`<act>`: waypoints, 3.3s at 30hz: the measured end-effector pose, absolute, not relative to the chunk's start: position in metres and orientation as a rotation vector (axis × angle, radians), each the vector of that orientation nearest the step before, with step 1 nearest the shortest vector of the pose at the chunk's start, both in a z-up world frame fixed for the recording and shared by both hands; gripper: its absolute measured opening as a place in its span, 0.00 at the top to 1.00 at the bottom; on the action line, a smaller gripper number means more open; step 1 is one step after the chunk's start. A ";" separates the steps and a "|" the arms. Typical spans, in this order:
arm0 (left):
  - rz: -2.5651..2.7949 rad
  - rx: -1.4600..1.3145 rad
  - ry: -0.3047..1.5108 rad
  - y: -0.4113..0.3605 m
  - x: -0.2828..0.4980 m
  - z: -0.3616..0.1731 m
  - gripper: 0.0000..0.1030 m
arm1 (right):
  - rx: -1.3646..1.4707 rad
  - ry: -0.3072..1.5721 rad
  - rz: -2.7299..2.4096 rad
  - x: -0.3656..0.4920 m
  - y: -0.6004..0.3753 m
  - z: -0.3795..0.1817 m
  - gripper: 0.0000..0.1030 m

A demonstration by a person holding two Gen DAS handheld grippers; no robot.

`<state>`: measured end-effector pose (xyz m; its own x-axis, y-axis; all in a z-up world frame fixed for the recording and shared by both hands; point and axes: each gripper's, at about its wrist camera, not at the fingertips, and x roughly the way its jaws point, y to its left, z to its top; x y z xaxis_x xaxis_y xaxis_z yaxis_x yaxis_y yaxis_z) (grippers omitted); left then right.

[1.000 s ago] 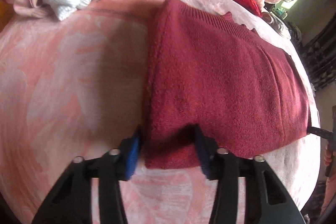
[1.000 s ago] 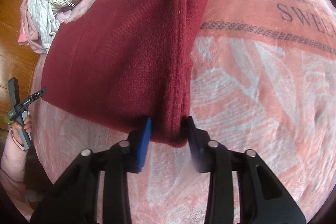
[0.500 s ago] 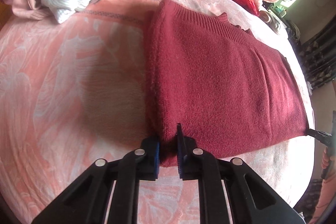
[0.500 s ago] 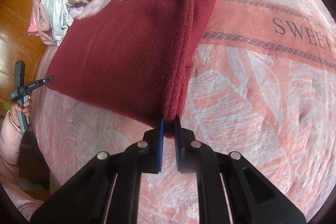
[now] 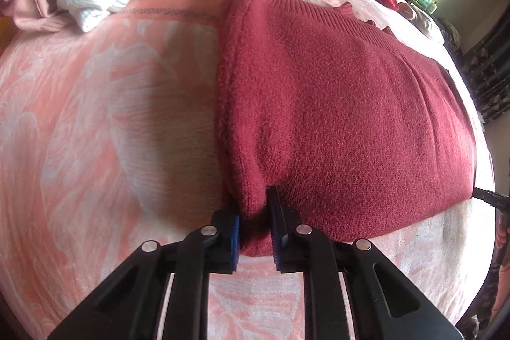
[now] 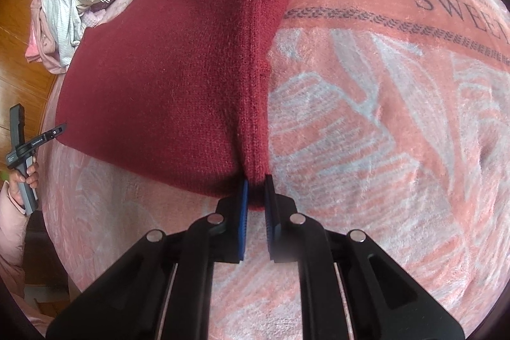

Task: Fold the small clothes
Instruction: 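Lay the folded sweater flat and open both tools, then move the right tool to the folded sweater's end and grasp it, then fold the held end over the sweater with the right tool and release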

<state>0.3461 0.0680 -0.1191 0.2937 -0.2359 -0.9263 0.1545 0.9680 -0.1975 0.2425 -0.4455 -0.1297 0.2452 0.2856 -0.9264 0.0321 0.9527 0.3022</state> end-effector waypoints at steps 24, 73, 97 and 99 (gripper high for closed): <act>-0.173 -0.033 1.222 0.064 0.340 -0.106 0.71 | 0.378 1.311 0.105 0.245 -0.444 -0.107 0.73; -0.247 0.082 1.067 -0.060 0.390 -0.110 0.45 | 0.367 1.309 0.094 0.330 -0.439 -0.123 0.77; -0.295 0.068 1.067 -0.056 0.392 -0.111 0.43 | 0.246 1.301 0.118 0.356 -0.368 -0.029 0.81; -0.299 0.065 1.069 -0.055 0.392 -0.111 0.42 | 0.214 1.299 0.132 0.361 -0.354 -0.021 0.81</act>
<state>0.3924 -0.0553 -0.1110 0.4447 -0.2098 -0.8707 0.2721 0.9579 -0.0919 0.3609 -0.3537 -0.0210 0.2647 0.2165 -0.9397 0.0231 0.9728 0.2306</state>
